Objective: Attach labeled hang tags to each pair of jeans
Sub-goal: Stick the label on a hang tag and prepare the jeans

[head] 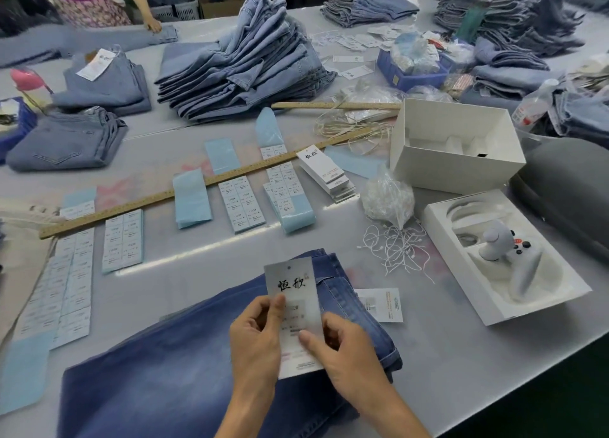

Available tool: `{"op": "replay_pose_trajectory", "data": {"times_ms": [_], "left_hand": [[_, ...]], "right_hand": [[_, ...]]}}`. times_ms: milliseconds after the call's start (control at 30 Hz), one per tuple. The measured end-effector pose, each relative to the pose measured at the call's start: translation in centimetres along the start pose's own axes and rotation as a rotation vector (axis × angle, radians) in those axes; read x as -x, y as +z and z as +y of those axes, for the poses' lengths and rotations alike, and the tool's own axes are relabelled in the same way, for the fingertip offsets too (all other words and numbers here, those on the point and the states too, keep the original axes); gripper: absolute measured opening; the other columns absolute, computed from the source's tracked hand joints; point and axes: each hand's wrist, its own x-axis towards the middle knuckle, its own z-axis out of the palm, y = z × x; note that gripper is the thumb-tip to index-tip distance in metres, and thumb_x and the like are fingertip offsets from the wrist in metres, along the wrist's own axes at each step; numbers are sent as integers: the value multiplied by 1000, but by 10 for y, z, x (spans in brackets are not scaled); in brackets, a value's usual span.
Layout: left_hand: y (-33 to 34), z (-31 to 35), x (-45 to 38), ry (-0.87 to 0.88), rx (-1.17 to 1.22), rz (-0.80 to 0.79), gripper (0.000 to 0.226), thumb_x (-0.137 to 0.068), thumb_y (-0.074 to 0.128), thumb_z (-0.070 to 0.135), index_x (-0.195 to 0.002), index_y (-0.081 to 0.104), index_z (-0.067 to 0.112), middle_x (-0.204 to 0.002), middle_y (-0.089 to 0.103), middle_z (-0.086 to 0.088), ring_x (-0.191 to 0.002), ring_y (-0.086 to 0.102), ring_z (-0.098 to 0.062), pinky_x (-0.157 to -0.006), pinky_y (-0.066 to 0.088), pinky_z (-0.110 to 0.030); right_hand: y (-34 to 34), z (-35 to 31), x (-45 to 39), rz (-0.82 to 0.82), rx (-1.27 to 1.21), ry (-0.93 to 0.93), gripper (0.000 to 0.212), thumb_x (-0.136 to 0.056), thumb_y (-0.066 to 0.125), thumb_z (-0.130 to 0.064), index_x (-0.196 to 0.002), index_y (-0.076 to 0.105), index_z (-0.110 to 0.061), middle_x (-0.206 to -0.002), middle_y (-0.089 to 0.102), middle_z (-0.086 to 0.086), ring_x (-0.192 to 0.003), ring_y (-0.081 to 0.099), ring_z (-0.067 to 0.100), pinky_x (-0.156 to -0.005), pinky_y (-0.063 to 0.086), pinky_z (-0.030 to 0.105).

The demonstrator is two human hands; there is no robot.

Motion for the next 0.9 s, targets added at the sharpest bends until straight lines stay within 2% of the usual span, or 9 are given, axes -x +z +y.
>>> {"op": "replay_pose_trajectory", "data": {"times_ms": [133,267,367,467,533,600,733,800,900], "left_hand": [[-1,0,-6,50,-165,-32,17,-87,65,46,-81,73,32,-81,77,-2,-67,74,-22,-53,60,-34],[4,-3,-19,18,-149,-7,11,-87,67,45,-85,73,37,-82,78,3,-68,74,-17,-51,56,-27],[5,-9,-32,-19,-124,15,17,-97,62,37,-84,73,37,-82,77,2,-62,73,-16,-47,53,-22],[15,-20,-36,-59,-154,-43,24,-101,58,33,-83,72,27,-79,76,-3,-62,72,-22,-49,54,-28],[21,-32,-36,-55,-214,-82,24,-102,58,31,-83,71,23,-78,75,-7,-67,71,-31,-54,52,-37],[22,-43,-35,-31,-271,-104,23,-102,58,29,-83,70,27,-76,73,-8,-66,69,-32,-54,49,-35],[19,-52,-31,23,-301,-74,21,-102,58,30,-83,68,32,-73,70,-10,-59,67,-31,-48,45,-31],[17,-55,-30,43,-309,-42,20,-102,58,30,-83,67,28,-70,68,-12,-57,65,-34,-46,43,-31],[19,-59,-30,66,-339,-26,23,-102,58,29,-80,64,24,-65,65,-10,-53,62,-32,-43,39,-31]], "right_hand": [[-7,2,10,-78,113,8,17,-95,67,-31,-103,69,-16,-98,74,-6,-90,69,8,-85,58,29],[-32,2,9,-257,165,7,5,-90,68,-43,-94,69,-44,-96,74,-13,-87,68,2,-74,51,15],[-65,15,-20,54,28,-12,6,-93,67,-31,-96,71,-34,-85,73,2,-73,67,11,-62,51,19],[-109,44,-68,503,191,27,11,-95,65,-8,-94,71,-17,-85,70,0,-79,64,17,-74,54,29],[-135,66,-95,624,354,51,11,-94,63,-5,-96,72,-12,-93,70,2,-86,64,18,-82,53,32],[-152,83,-115,605,527,34,16,-94,61,-2,-99,73,-11,-100,69,4,-93,64,22,-83,50,32],[-168,102,-137,353,1012,-100,33,-90,60,6,-115,73,-10,-111,66,6,-103,61,26,-77,45,32],[-168,104,-141,227,1165,-168,25,-88,63,5,-107,72,-7,-103,66,8,-97,61,29,-71,43,32],[-168,103,-141,194,1323,-259,16,-78,71,9,-85,68,-4,-85,63,10,-78,62,30,-61,47,37]]}}
